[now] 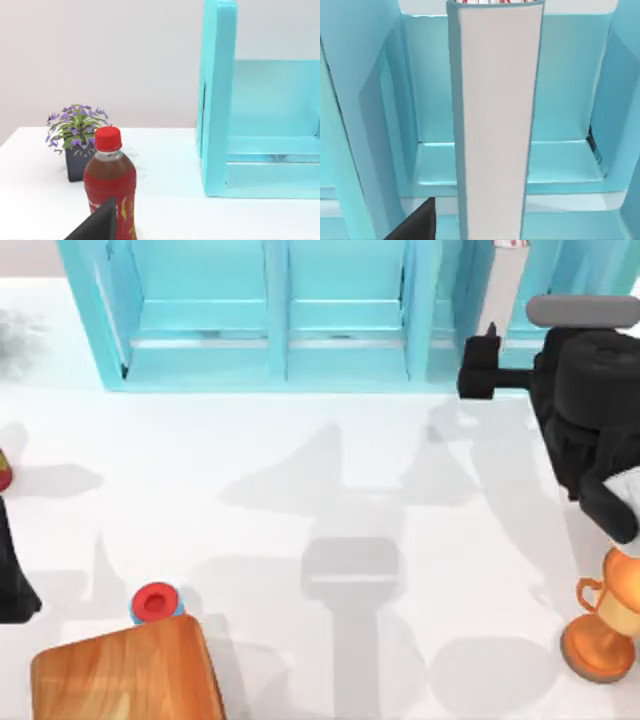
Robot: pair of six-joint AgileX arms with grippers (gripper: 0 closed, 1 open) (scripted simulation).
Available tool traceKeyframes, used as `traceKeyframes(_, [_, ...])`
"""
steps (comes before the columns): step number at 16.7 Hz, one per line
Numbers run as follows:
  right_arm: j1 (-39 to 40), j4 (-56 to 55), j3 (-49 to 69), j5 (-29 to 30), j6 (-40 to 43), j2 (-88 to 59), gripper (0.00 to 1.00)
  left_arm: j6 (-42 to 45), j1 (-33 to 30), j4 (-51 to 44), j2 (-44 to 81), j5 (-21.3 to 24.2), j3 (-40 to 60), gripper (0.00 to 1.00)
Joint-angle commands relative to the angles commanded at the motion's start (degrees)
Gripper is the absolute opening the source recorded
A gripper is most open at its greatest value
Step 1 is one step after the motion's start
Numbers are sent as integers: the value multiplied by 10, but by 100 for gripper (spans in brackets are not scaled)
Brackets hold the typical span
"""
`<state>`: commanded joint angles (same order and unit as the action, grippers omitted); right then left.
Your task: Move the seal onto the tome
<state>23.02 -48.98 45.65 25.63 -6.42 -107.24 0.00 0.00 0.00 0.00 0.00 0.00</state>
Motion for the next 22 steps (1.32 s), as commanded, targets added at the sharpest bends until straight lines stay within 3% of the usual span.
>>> traceKeyframes(4, [20,-40,37,20,-7,-84,100,0,0,0,0,0,0,100])
traceKeyframes(11, [17,-39,46,18,-7,-94,100,0,0,0,0,0,0,100])
traceKeyframes(22, [-36,25,275,-32,7,-251,100,0,0,0,0,0,0,100])
